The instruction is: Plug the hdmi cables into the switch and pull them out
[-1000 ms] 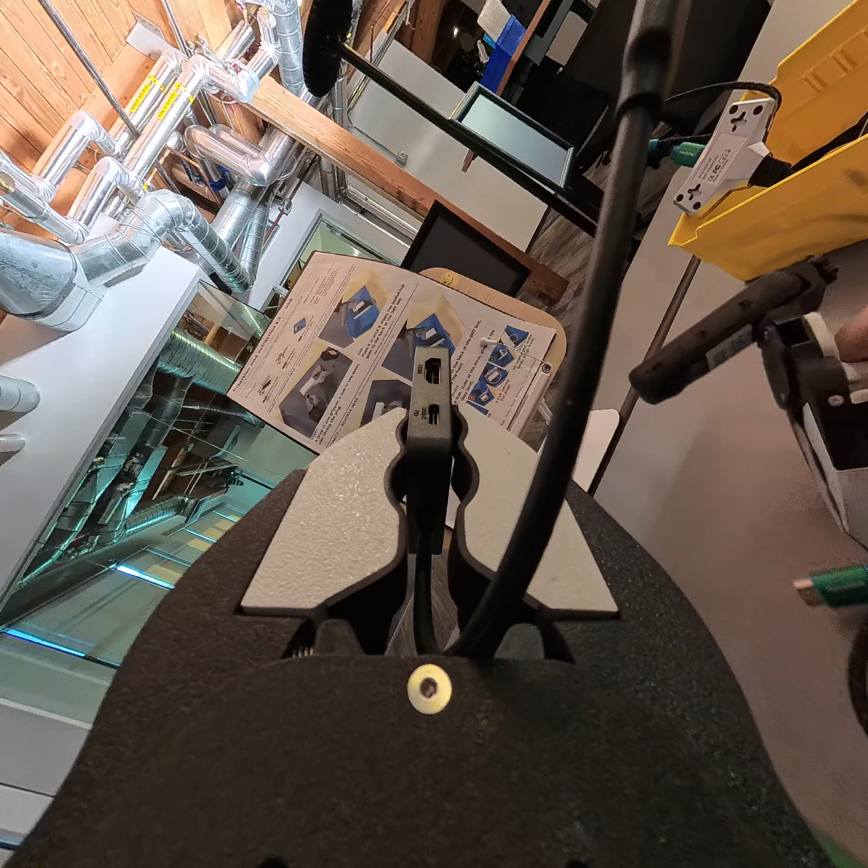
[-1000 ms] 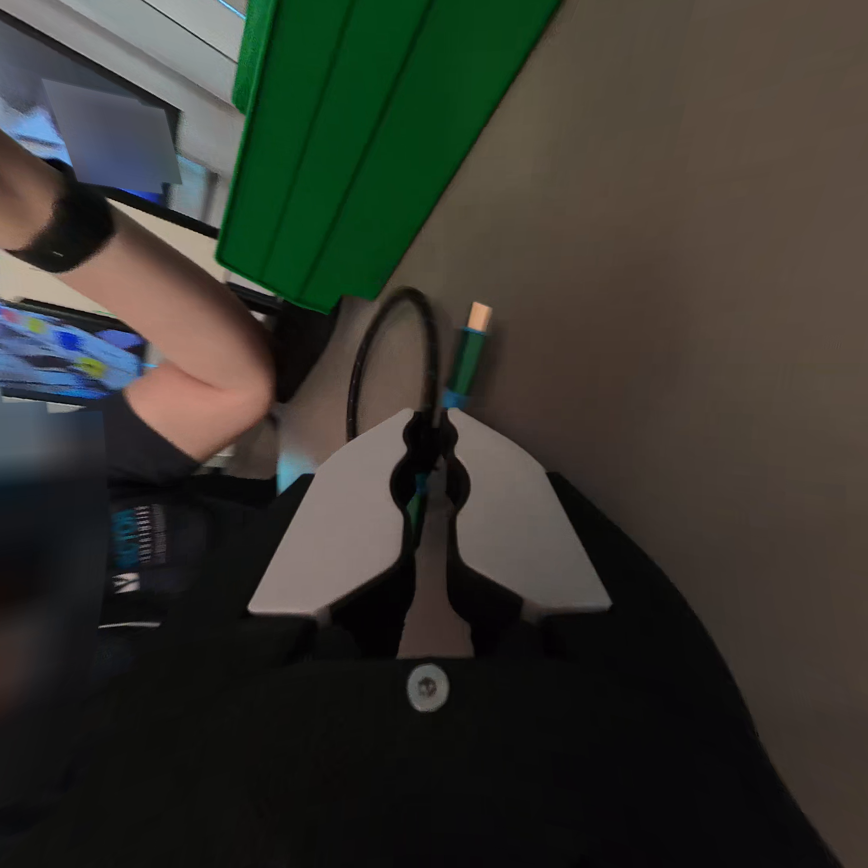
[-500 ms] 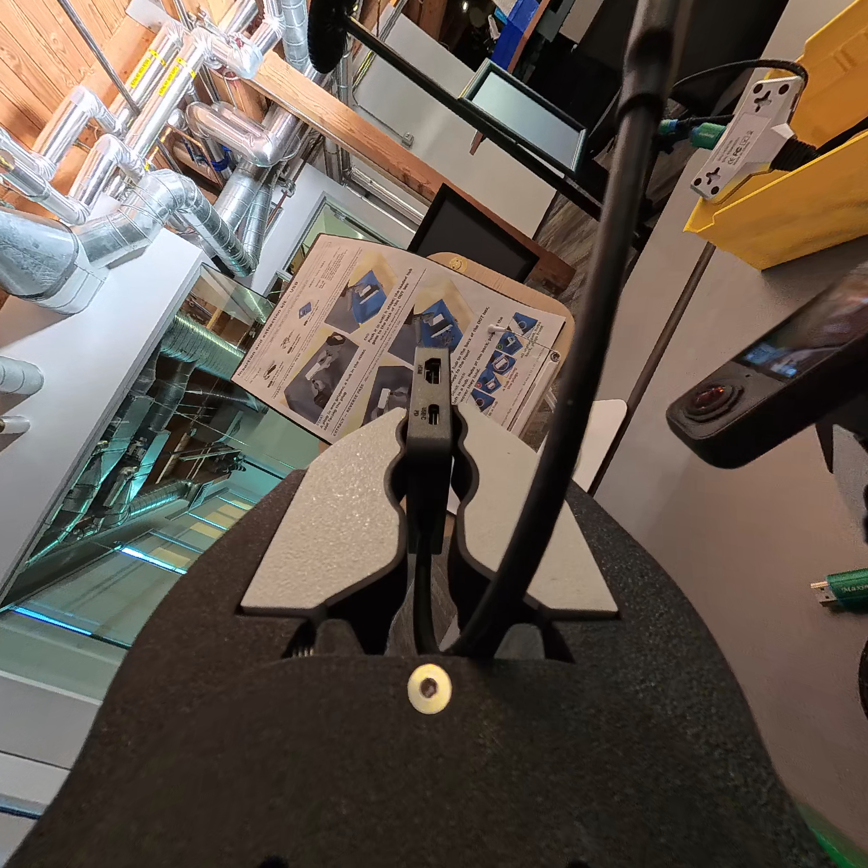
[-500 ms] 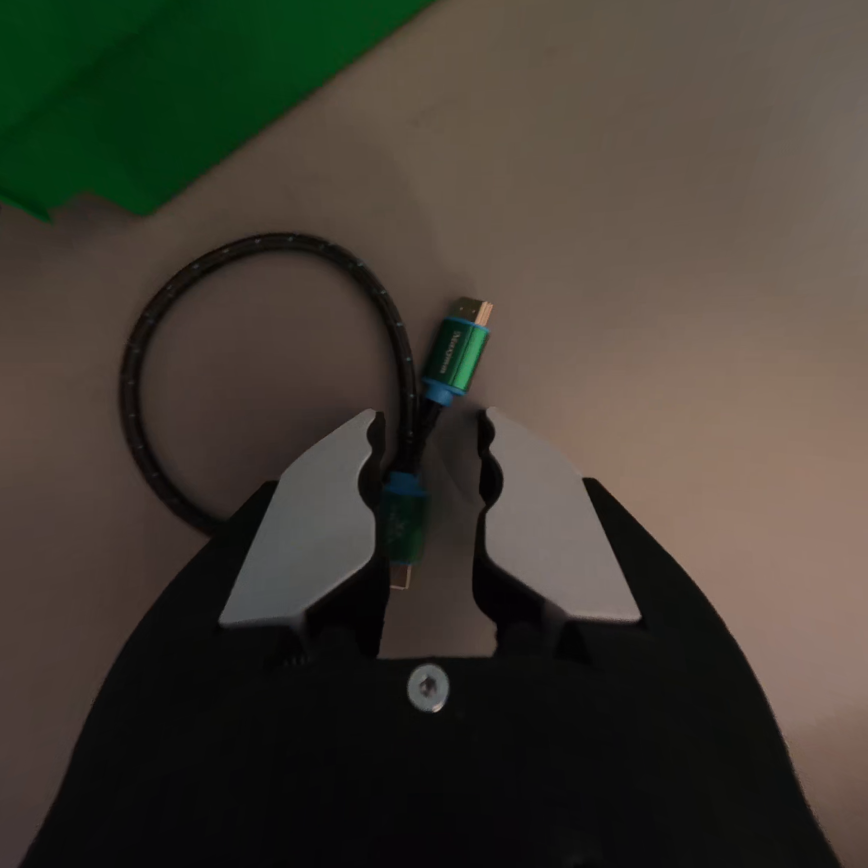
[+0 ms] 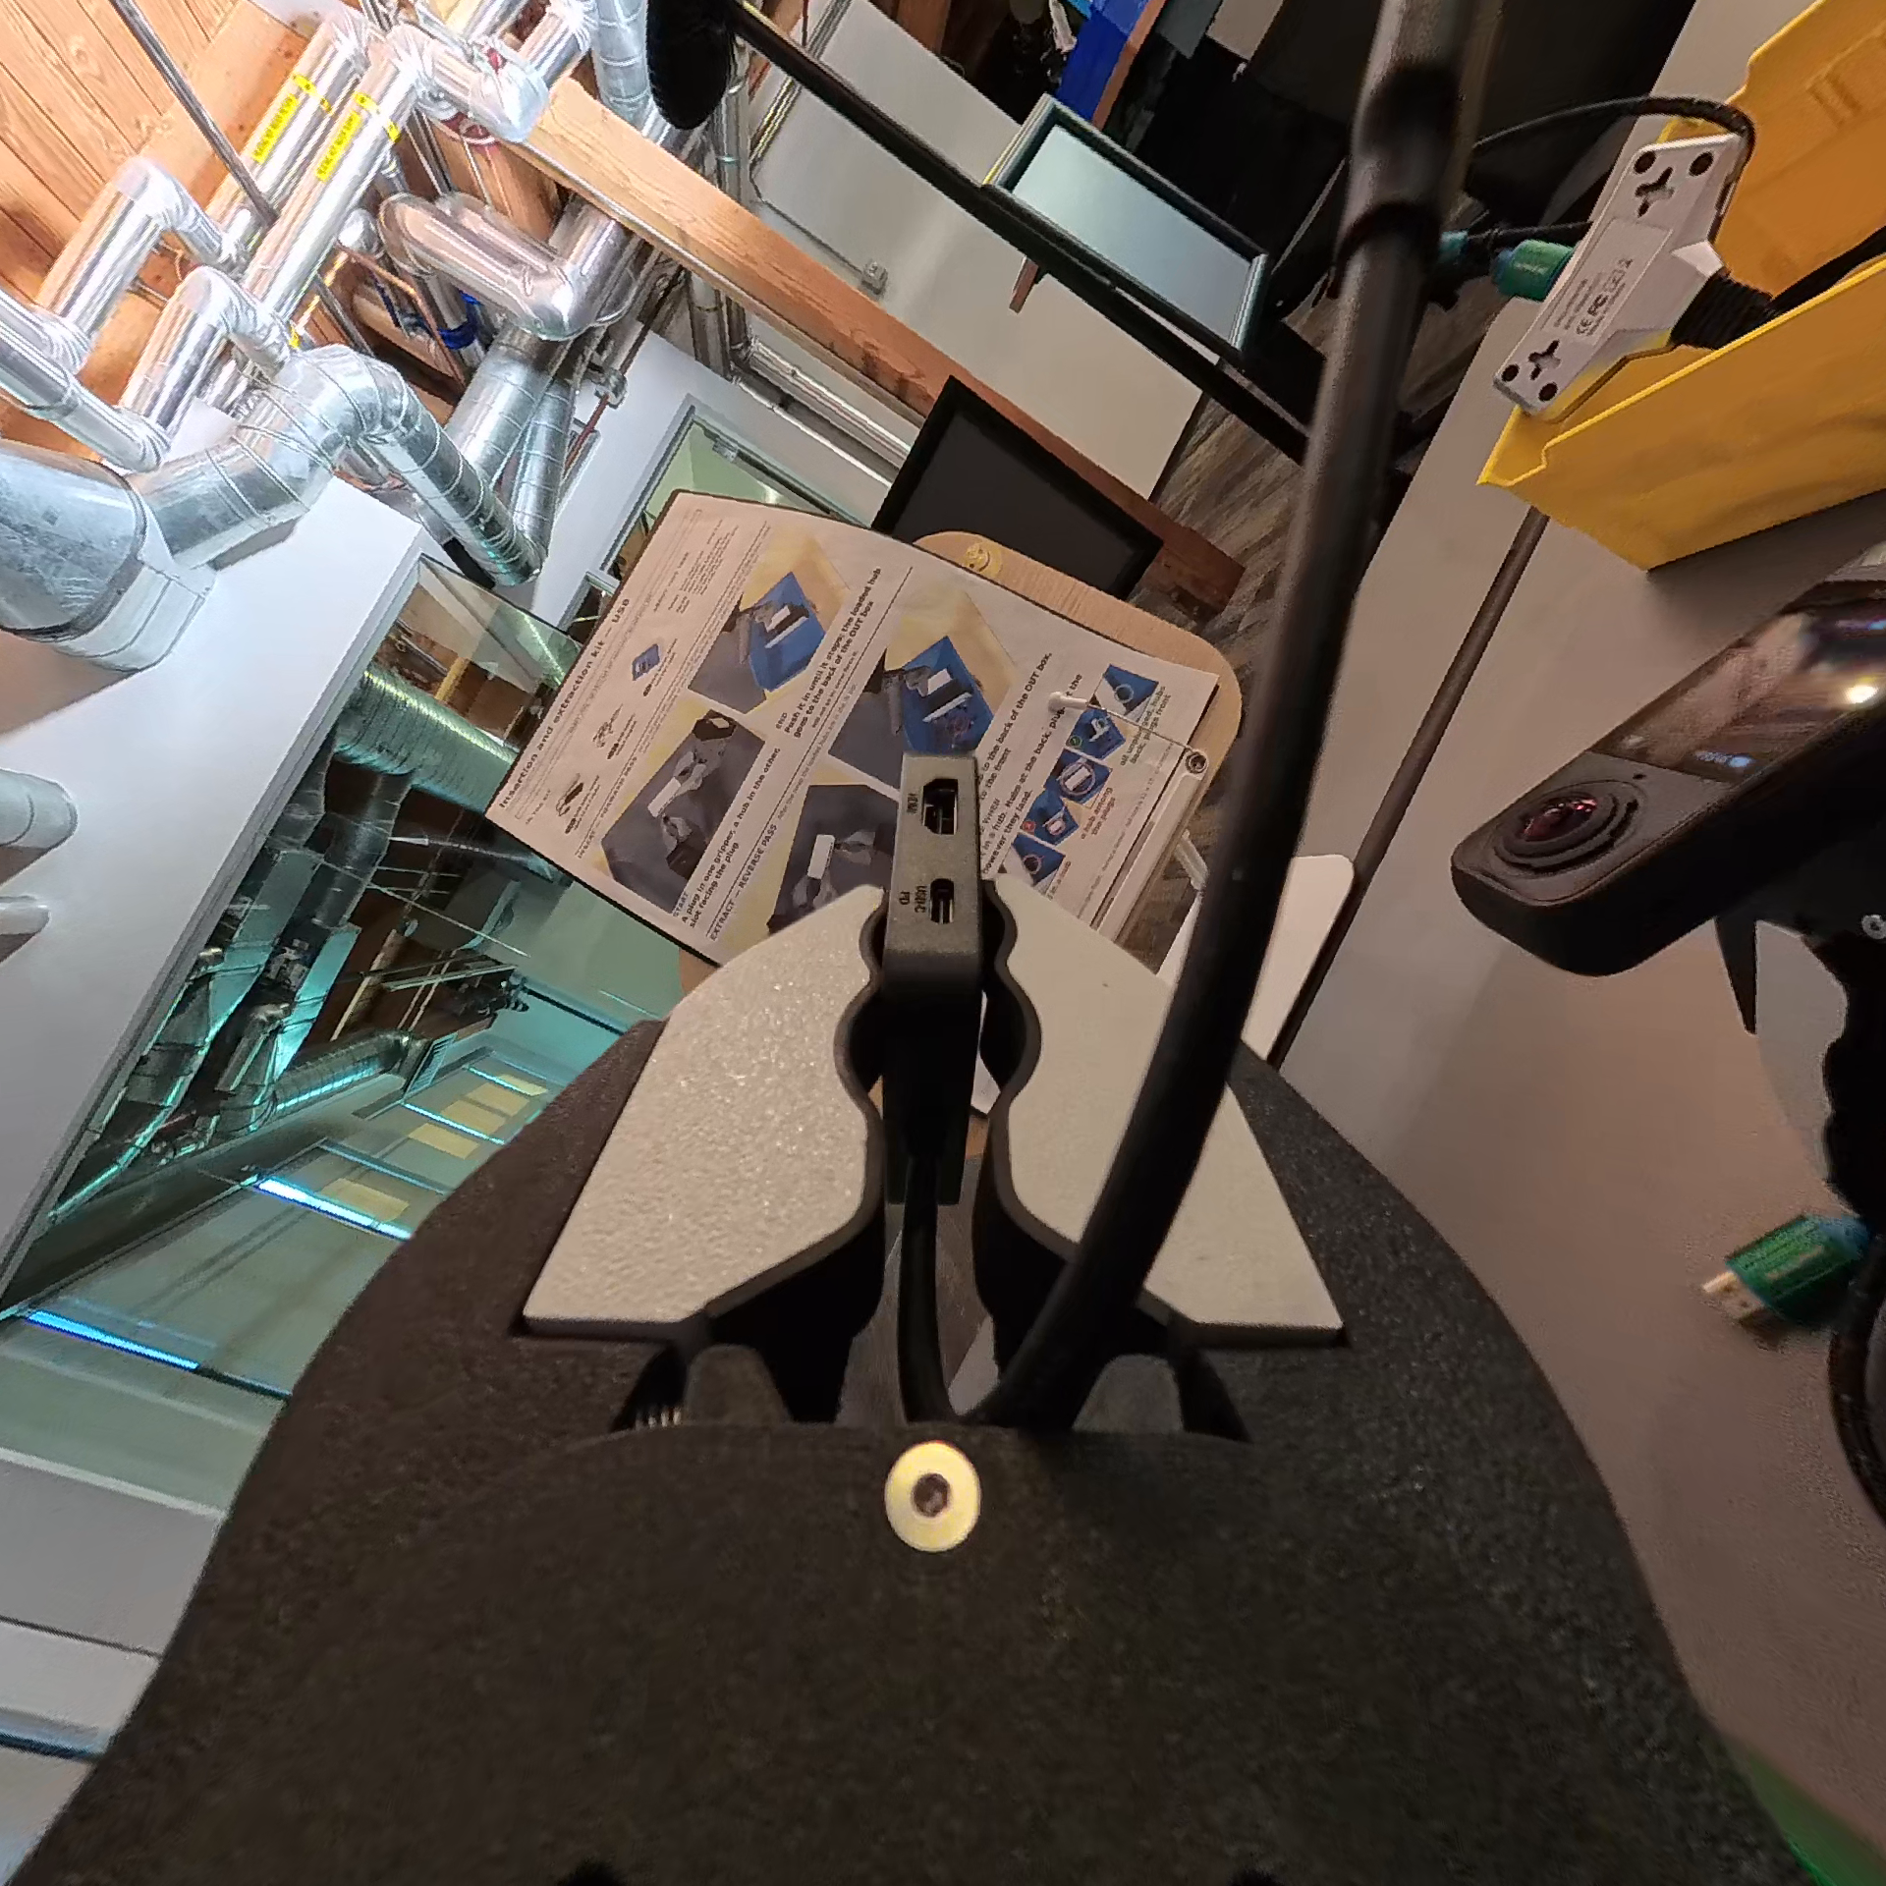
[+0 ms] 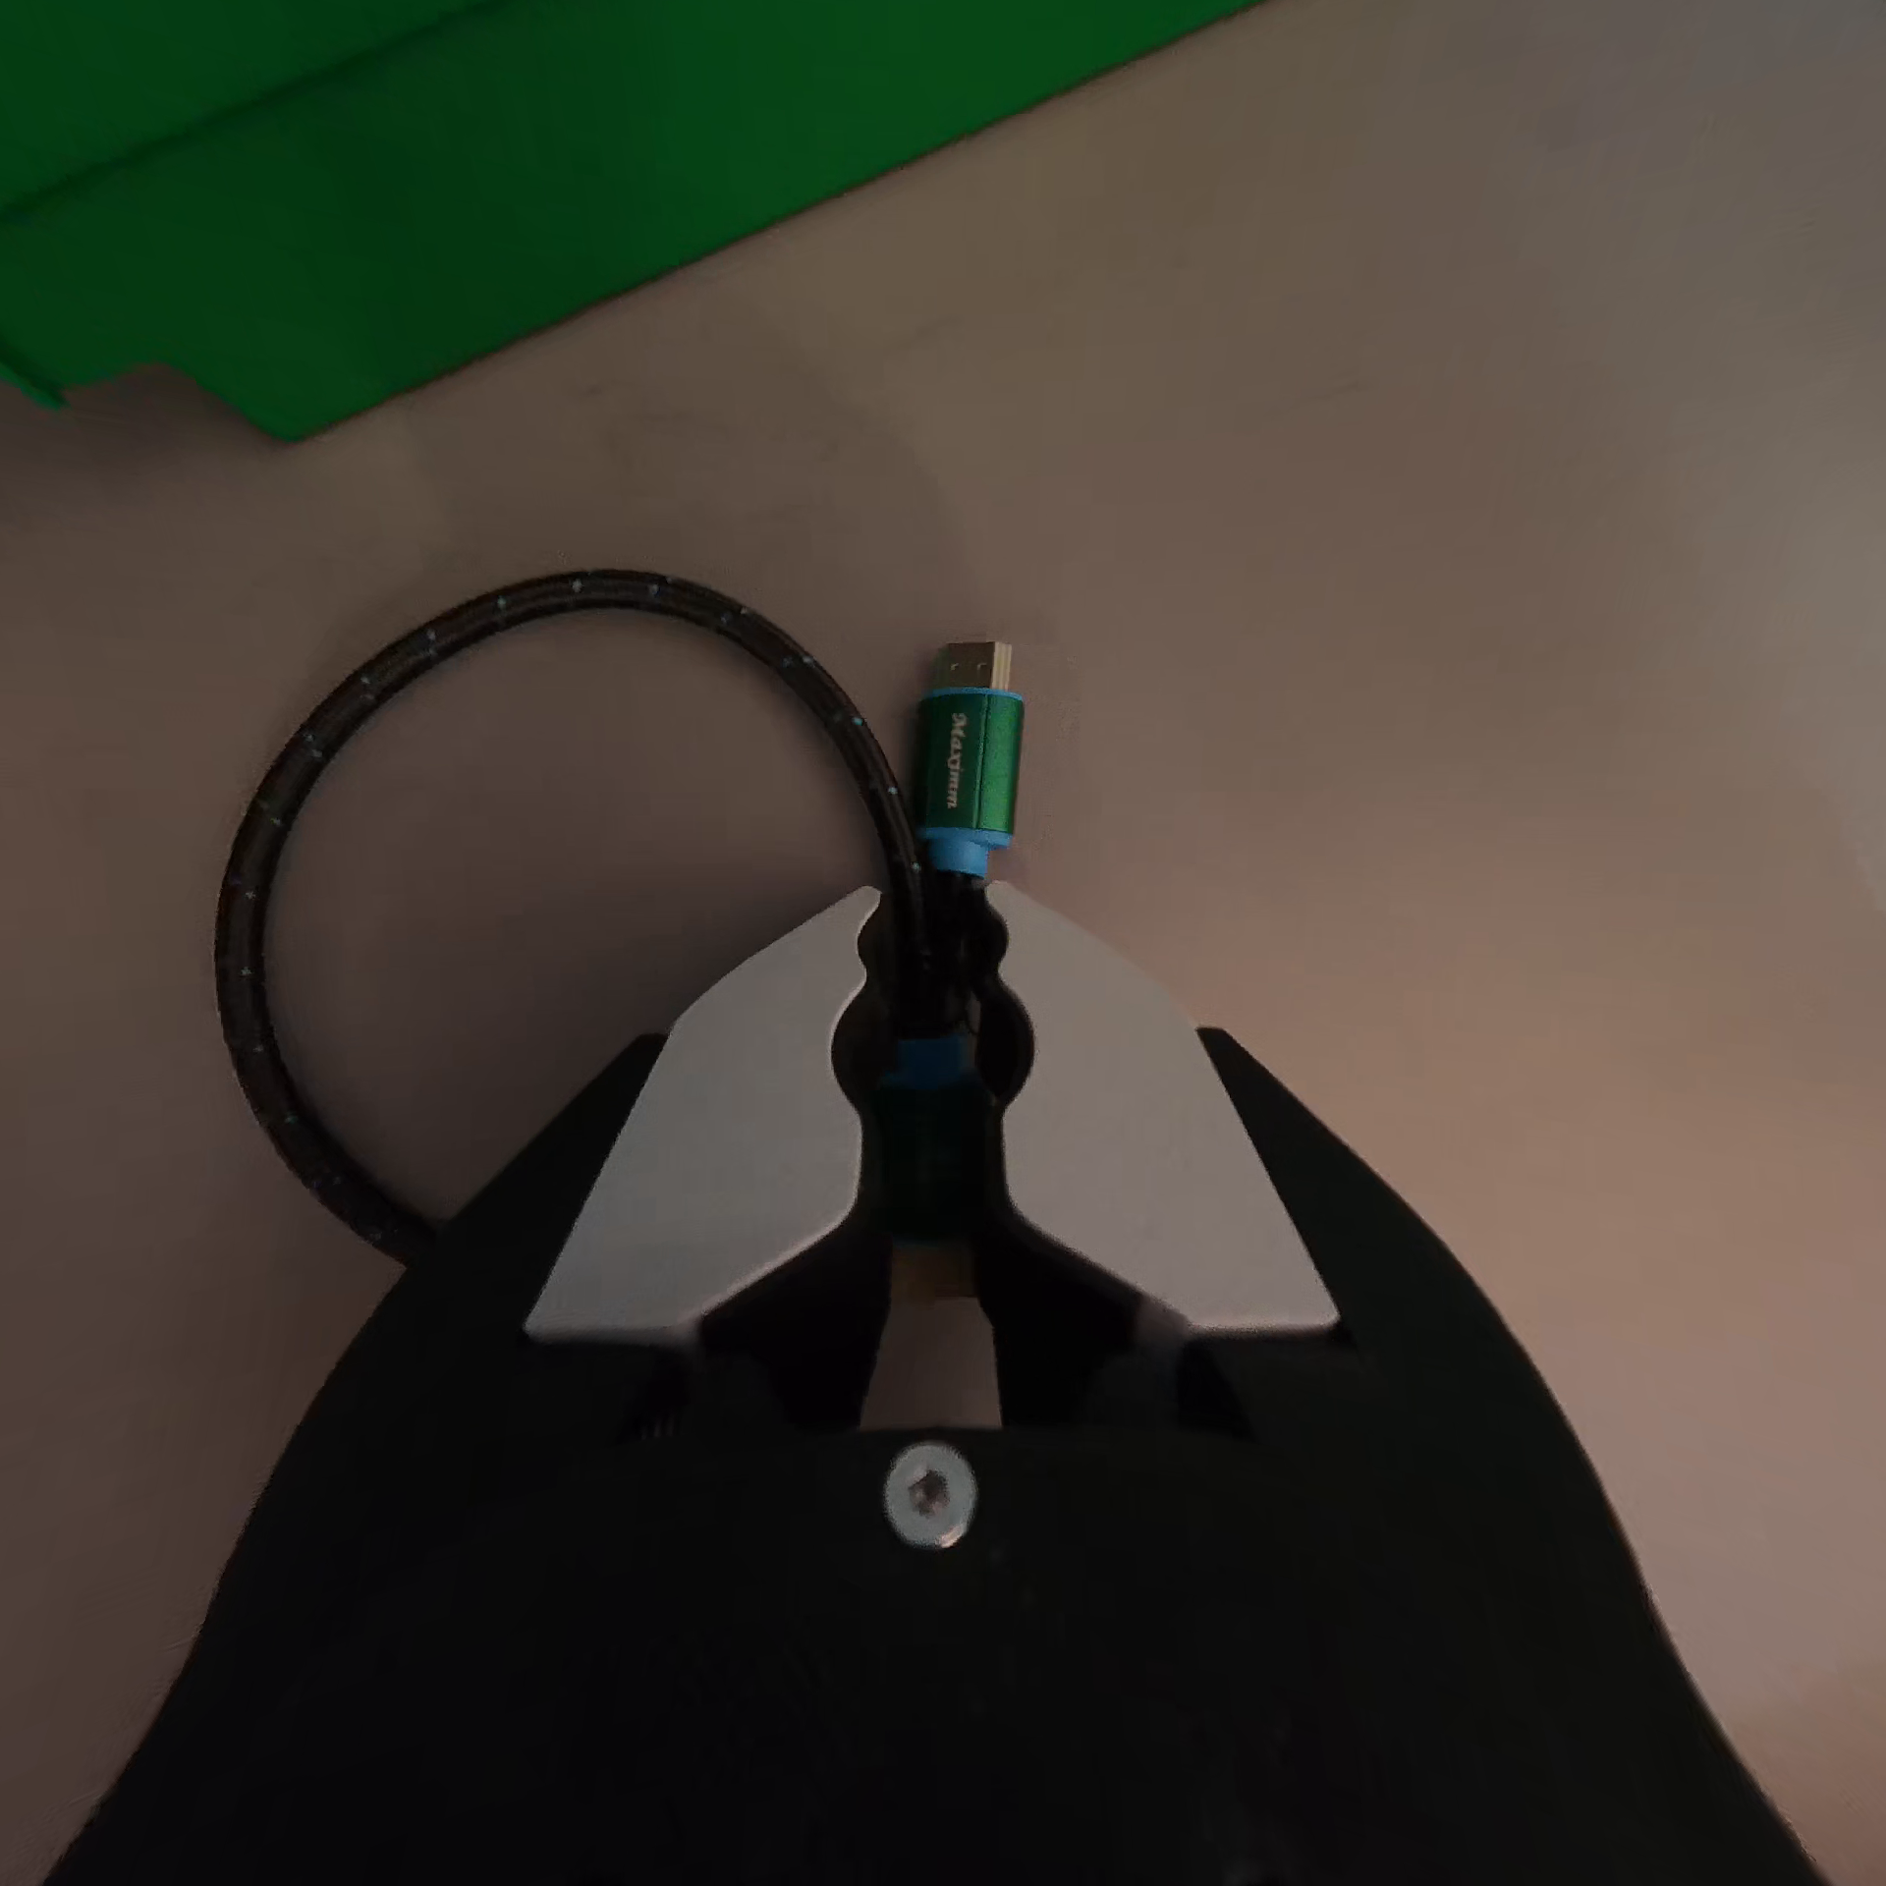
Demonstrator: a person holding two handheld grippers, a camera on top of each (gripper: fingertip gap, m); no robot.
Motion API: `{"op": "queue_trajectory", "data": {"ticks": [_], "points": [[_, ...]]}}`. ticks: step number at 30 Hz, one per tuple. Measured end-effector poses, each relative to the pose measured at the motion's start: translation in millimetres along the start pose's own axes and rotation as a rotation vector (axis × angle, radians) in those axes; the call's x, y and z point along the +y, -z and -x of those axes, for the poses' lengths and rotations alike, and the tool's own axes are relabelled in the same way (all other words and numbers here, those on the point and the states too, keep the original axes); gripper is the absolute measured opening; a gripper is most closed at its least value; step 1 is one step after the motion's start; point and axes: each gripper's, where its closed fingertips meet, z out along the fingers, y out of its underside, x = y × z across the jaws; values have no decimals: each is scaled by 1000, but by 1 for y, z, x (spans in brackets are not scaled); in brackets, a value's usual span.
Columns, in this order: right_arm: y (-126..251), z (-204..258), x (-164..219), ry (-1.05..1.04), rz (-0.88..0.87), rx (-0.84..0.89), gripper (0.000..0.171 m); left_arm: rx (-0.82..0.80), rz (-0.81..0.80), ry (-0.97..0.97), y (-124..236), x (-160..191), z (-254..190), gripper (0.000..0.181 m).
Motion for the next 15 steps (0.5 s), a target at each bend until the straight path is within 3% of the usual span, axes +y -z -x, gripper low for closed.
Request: {"op": "queue_trajectory", "data": {"ticks": [5, 10, 15], "points": [[36, -8, -23, -6, -106, -89, 13, -25, -10, 10, 1, 3, 6, 14], [107, -24, -49, 14, -203, -88, 13, -48, -63, -27, 4, -4, 6, 14], [185, -22, -51, 69, -235, -128, 12, -39, -117, -101, -5, -13, -14, 14]]}}
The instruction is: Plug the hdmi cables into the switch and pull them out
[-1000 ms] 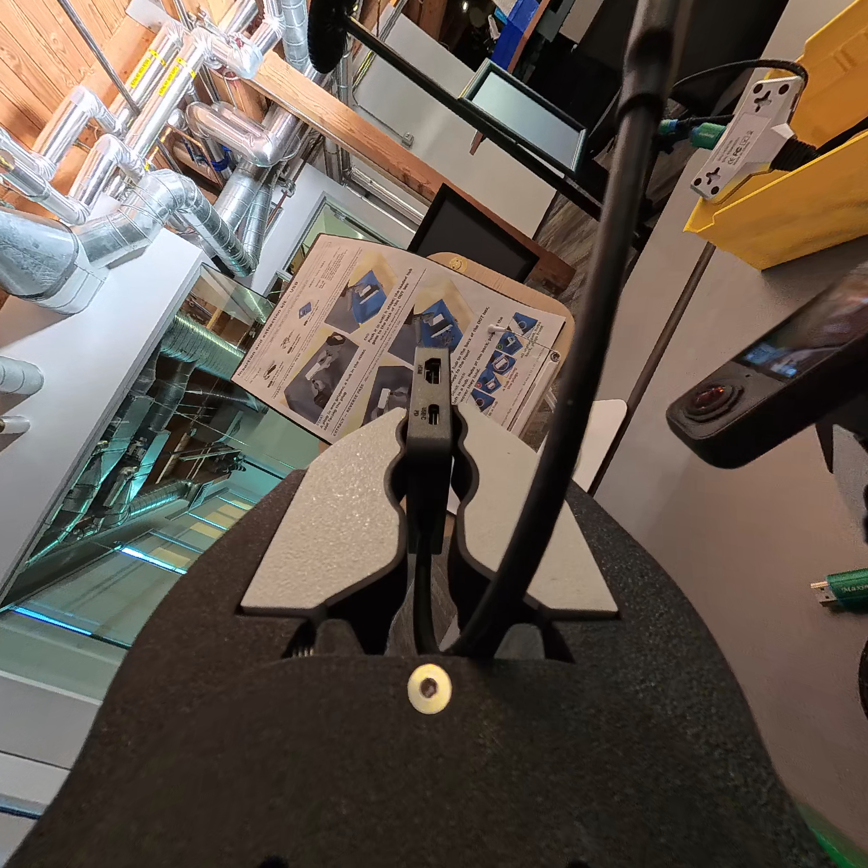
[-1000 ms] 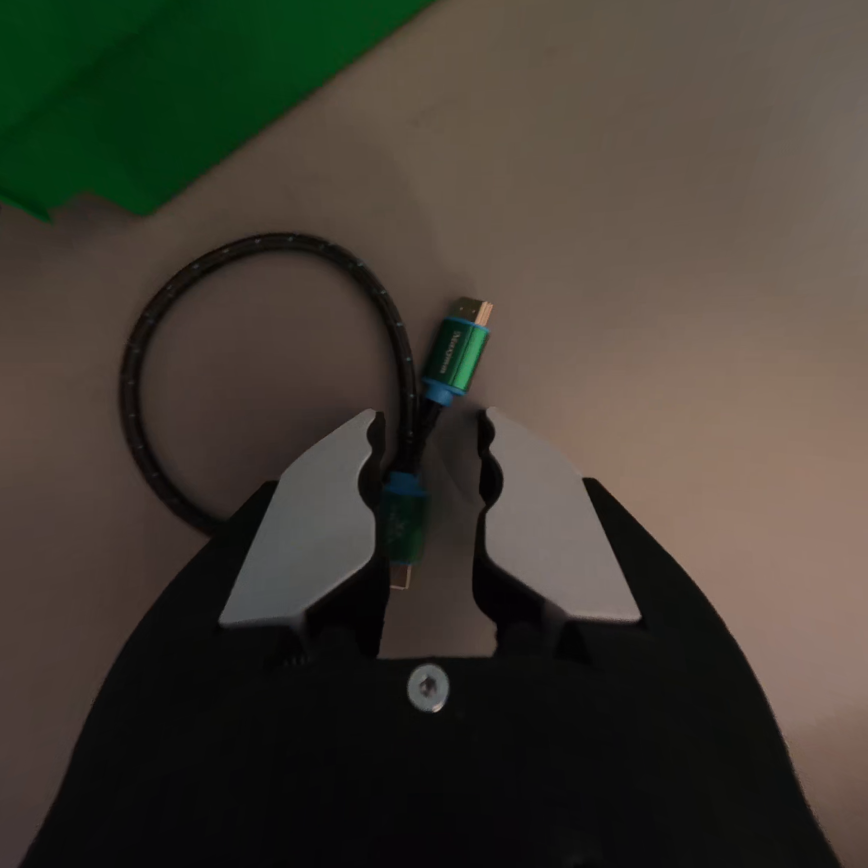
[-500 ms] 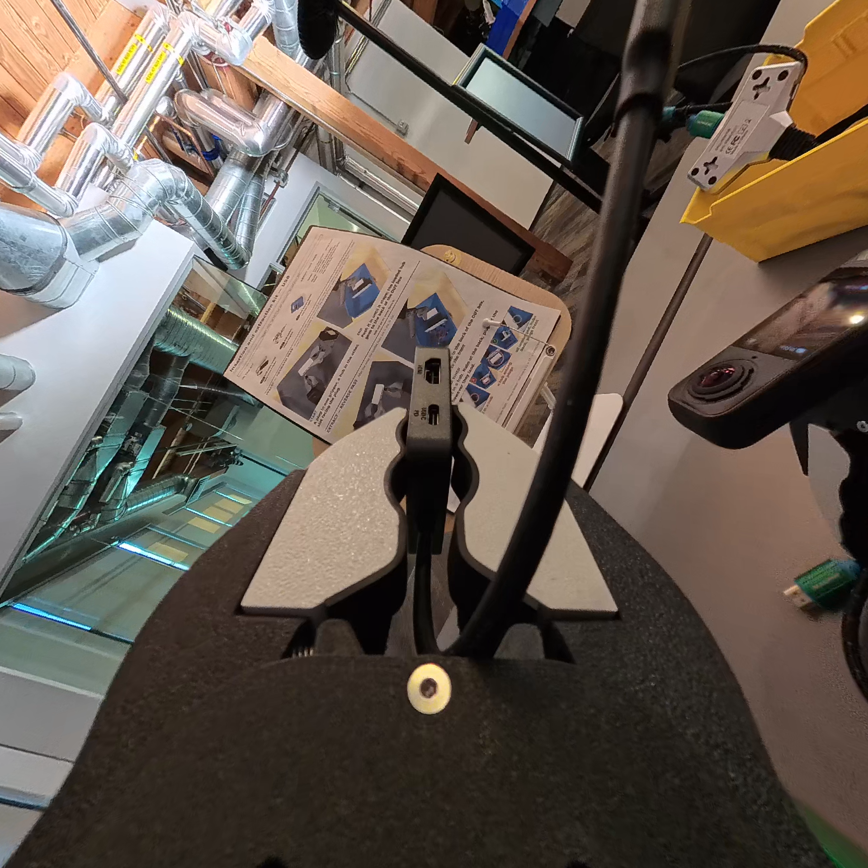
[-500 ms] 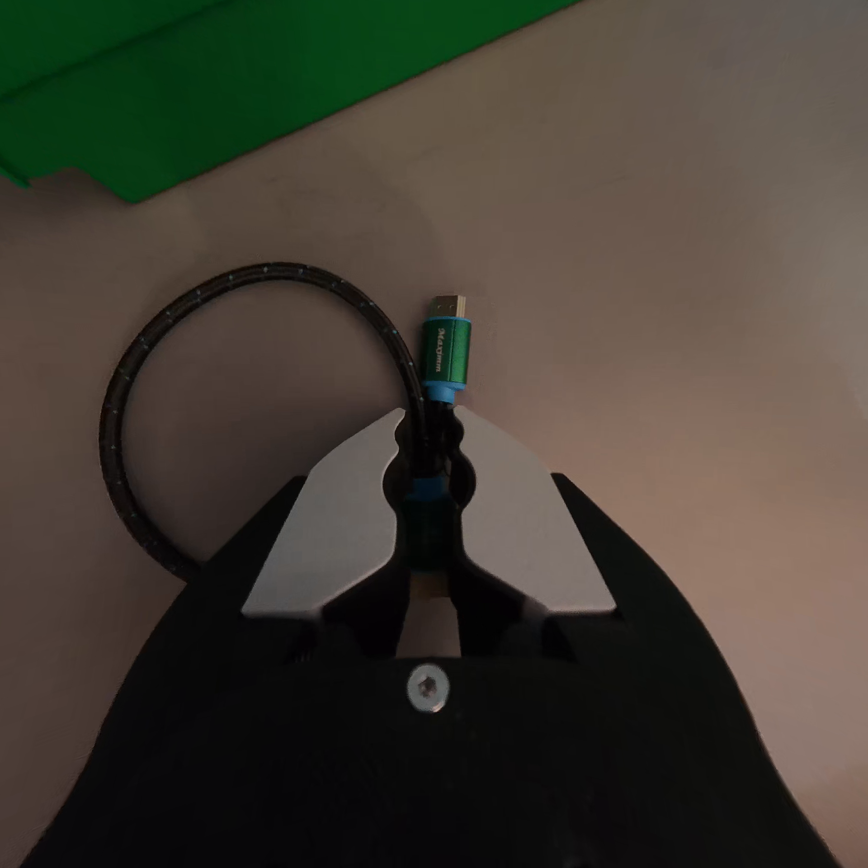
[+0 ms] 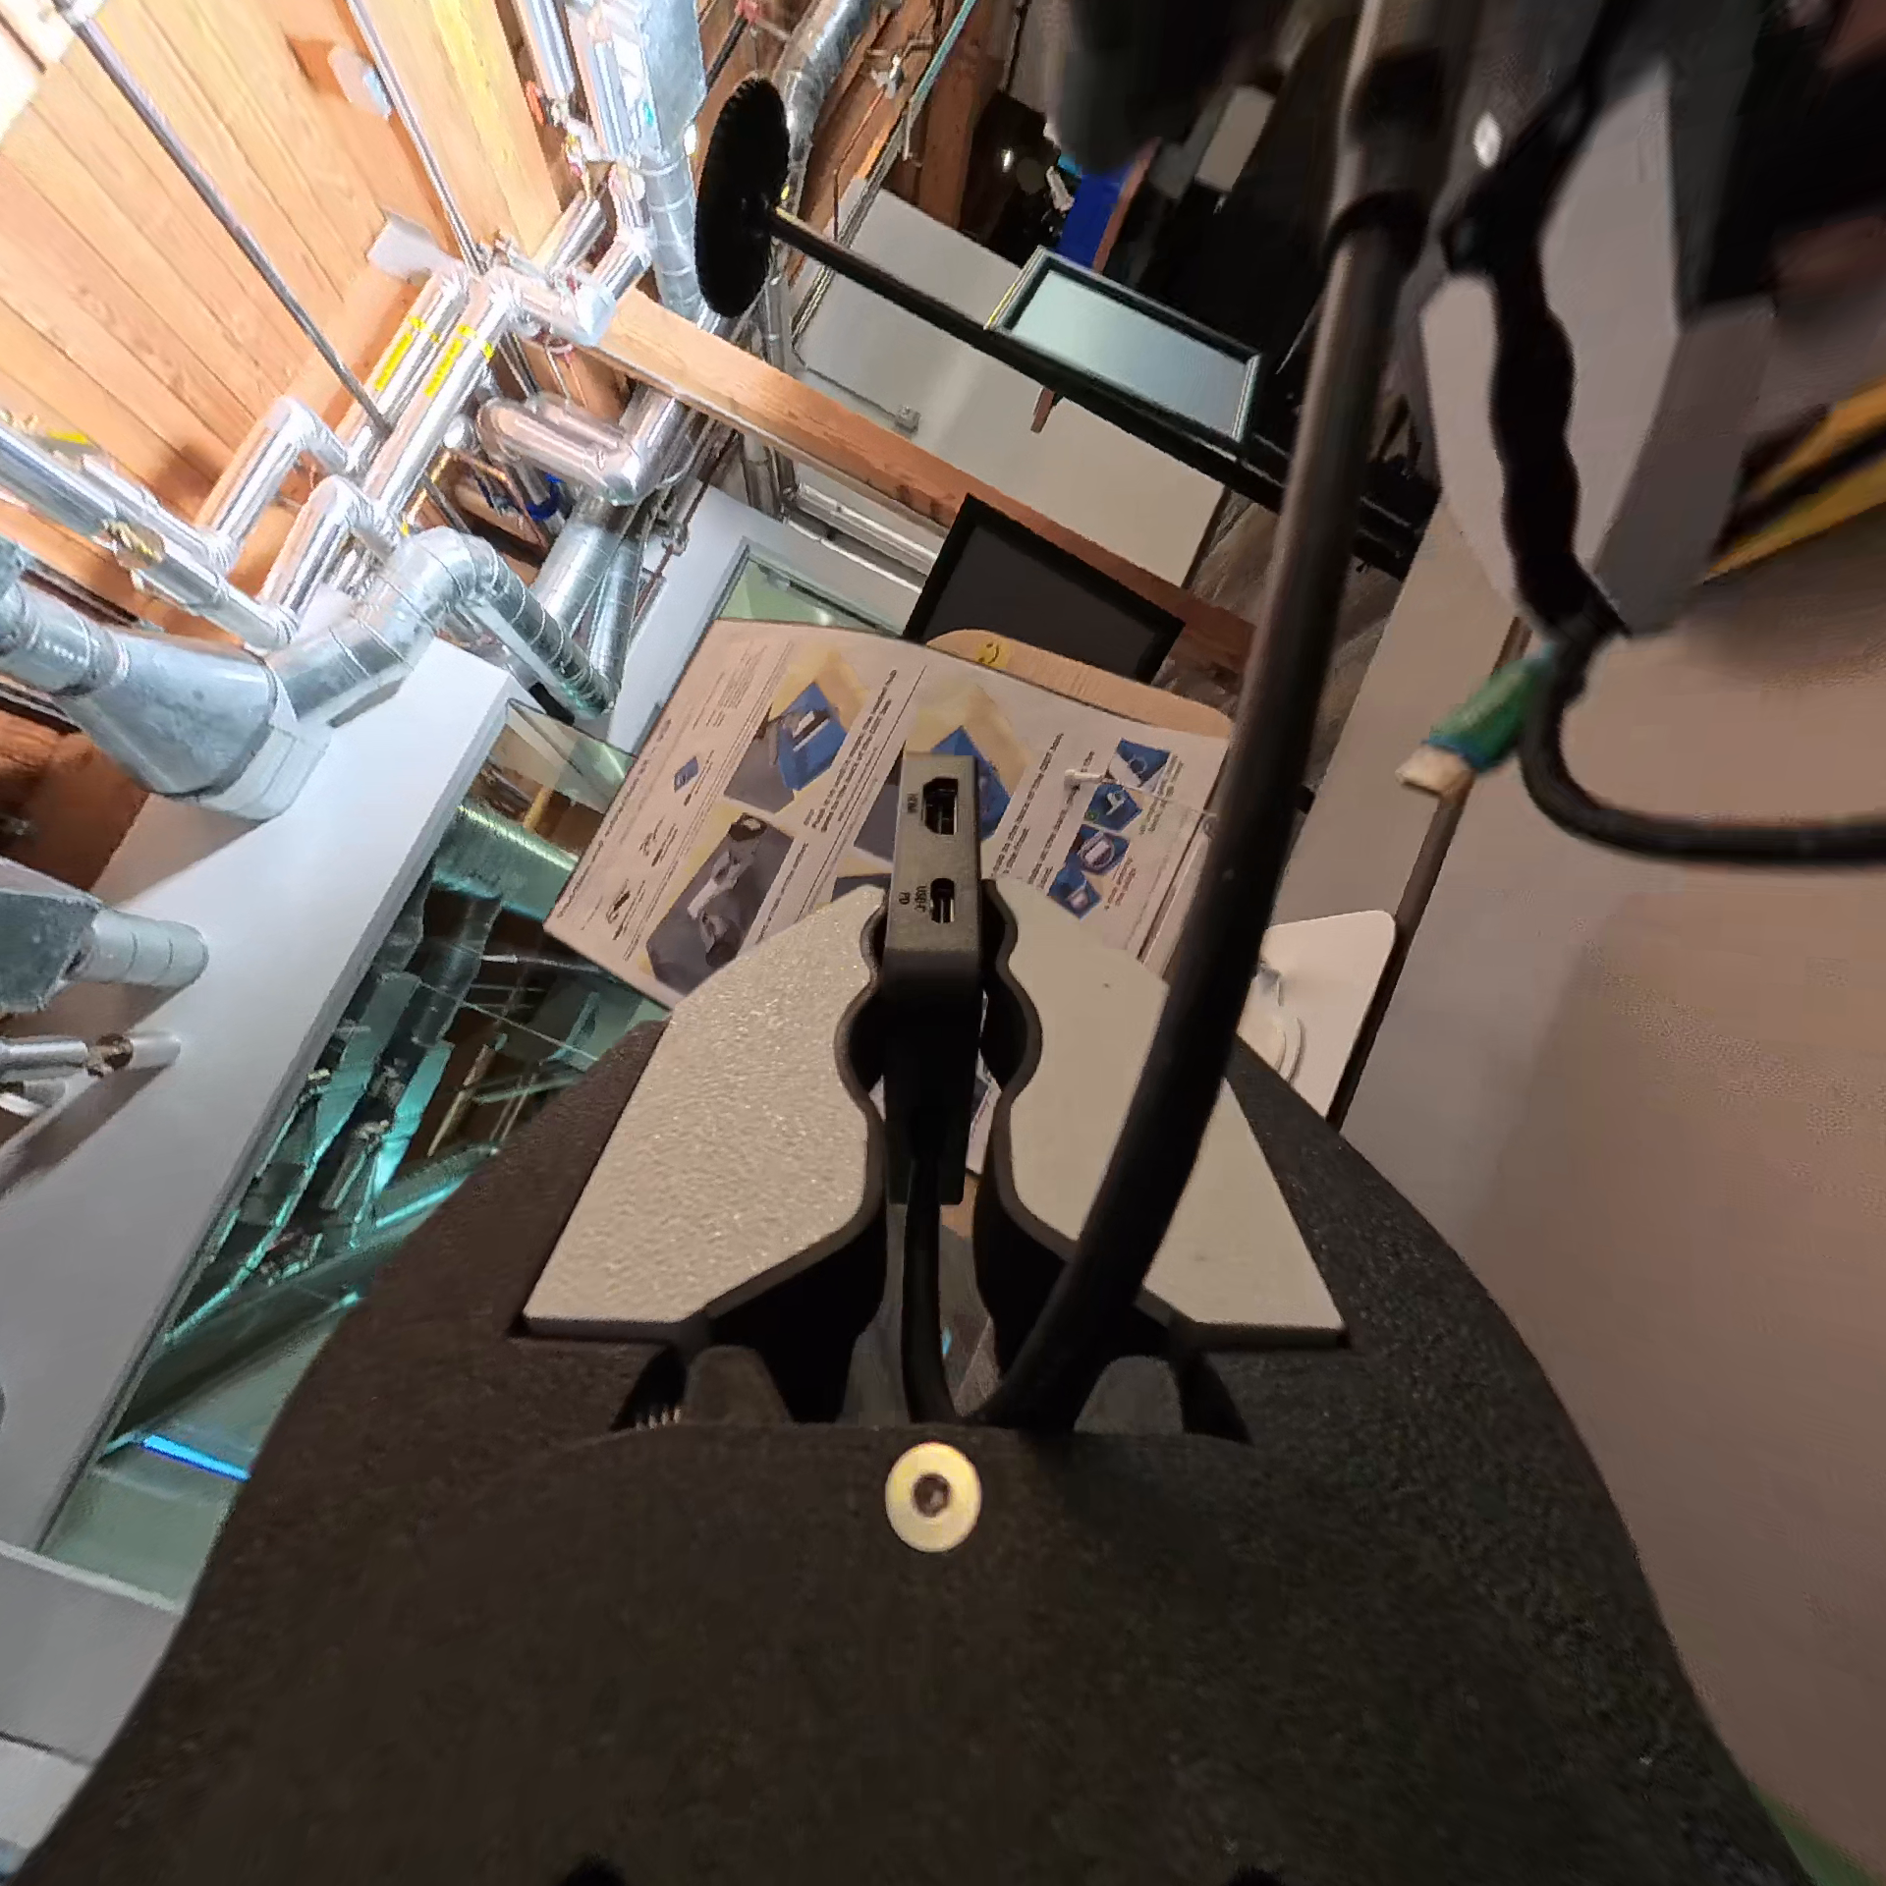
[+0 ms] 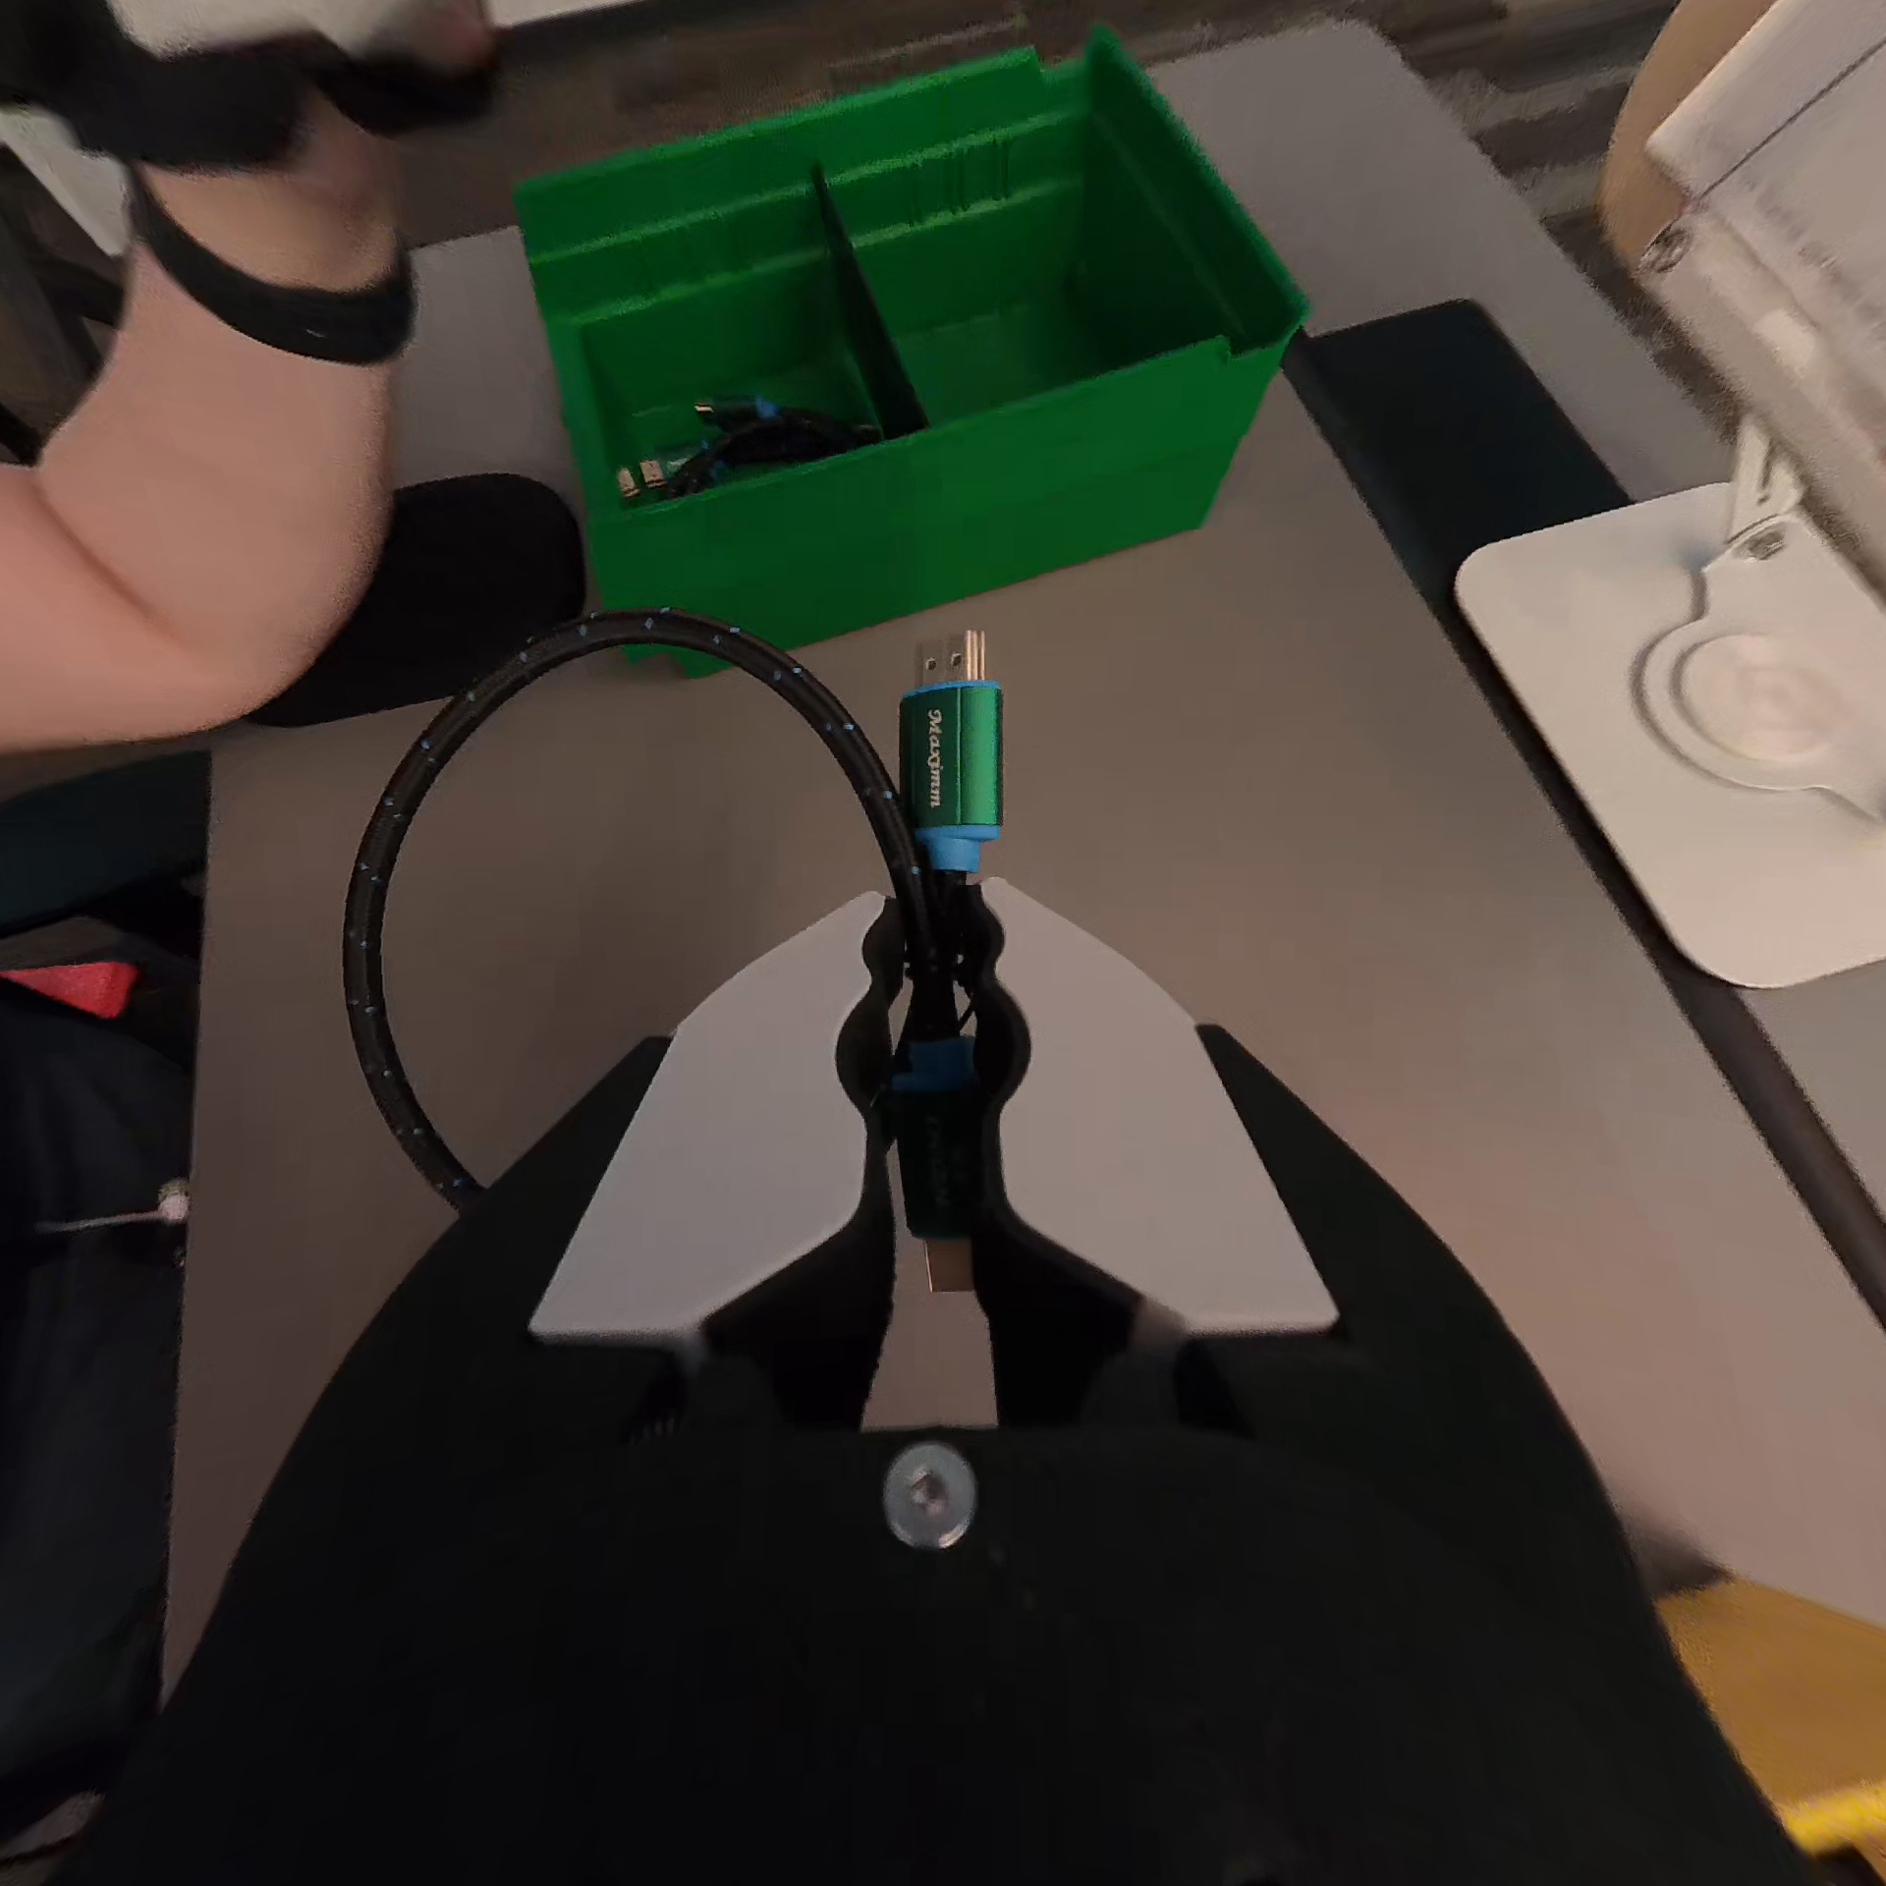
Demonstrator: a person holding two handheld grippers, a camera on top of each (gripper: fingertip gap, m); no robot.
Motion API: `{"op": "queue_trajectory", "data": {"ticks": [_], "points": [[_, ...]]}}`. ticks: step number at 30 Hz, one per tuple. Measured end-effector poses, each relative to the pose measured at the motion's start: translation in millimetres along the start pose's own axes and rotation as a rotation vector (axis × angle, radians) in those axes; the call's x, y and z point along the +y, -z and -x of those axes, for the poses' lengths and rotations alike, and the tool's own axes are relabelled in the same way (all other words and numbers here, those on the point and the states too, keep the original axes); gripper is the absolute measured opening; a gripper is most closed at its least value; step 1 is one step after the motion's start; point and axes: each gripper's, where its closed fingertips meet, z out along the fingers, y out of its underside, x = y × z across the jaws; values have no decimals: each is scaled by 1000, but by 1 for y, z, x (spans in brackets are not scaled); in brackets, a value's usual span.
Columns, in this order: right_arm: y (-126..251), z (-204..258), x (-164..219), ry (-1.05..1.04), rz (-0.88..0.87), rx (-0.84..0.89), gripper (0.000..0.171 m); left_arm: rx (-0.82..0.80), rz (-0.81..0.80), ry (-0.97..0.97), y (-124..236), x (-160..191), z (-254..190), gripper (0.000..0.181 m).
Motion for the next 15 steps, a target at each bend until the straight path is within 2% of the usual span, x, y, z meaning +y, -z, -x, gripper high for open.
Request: {"op": "queue_trajectory", "data": {"ticks": [6, 10, 15], "points": [[54, 14, -16, 54, -53, 90, 13, 7, -26, -79, -13, -9, -27, 14], [55, 20, -19, 103, -22, 168, 12, 22, -24, -121, -21, -14, -46, 14], [46, 30, -11, 170, 58, 183, 12, 21, 19, -248, -29, -12, -64, 13]]}}
